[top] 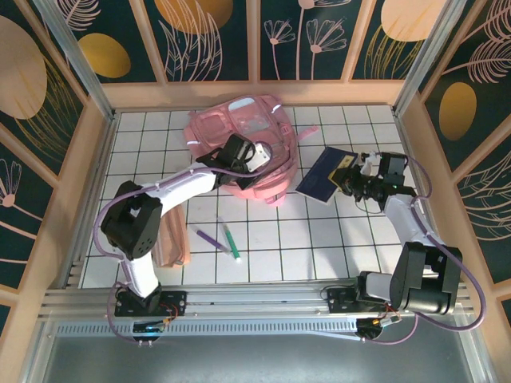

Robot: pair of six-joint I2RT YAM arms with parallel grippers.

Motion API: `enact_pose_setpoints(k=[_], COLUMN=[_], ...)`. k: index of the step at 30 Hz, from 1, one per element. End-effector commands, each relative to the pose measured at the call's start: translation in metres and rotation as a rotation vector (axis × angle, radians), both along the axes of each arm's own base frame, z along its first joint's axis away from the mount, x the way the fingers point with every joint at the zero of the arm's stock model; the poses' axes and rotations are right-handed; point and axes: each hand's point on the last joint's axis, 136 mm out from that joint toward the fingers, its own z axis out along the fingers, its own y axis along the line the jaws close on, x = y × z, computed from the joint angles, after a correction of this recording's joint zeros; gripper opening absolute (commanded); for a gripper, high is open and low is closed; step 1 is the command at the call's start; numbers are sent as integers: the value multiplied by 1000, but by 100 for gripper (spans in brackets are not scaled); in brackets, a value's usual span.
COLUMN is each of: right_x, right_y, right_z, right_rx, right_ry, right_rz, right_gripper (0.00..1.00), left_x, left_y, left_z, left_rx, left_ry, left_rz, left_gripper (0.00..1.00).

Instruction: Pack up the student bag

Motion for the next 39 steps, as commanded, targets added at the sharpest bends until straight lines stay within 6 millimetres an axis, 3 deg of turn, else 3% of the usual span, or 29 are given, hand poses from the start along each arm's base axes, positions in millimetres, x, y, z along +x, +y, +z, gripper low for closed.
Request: enact_pose_setpoints(k=[1, 7, 12, 18, 22, 25, 28, 30, 33, 35, 39], right_x=[1, 0, 1, -1, -4, -5, -7, -8, -10, -13, -22], right_y=[-7, -4, -3, -2, -1, -1, 0, 5, 13, 21, 49], right_z=[18, 13, 14, 11, 8, 9, 9, 8, 5, 4, 11], right_rx=[-67, -30, -20, -16, -16, -17, -17, -7, -3, 11, 99], right_ry=[-80, -68, -63, -59, -48, -54, -50, -53, -39, -28, -4], right_rz=[-6, -4, 4, 7, 11, 12, 13, 28, 58, 92, 201], right_gripper=[0, 0, 0, 0, 0, 0, 0, 0, 0, 0, 0], left_x=[5, -13, -35, -29, -13, -1, 3, 5, 8, 14, 29], left_y=[7, -18, -35, -45, -41, -34, -29, -25, -22, -19, -11], left_z=[-8, -12, -29, -22, -23, -20, -14, -9, 5, 27, 105], left_rx=[93, -25, -58, -115, -79, -36, -5, 11, 27, 27, 1], left_ry=[-39, 52, 208, 188, 143, 93, 52, 21, -30, -85, -327], left_rz=[-36, -139, -257, -256, -197, -156, -150, -159, -161, -143, -69], left_gripper=[43, 45, 49, 53, 39, 18, 11, 0, 0, 0, 0])
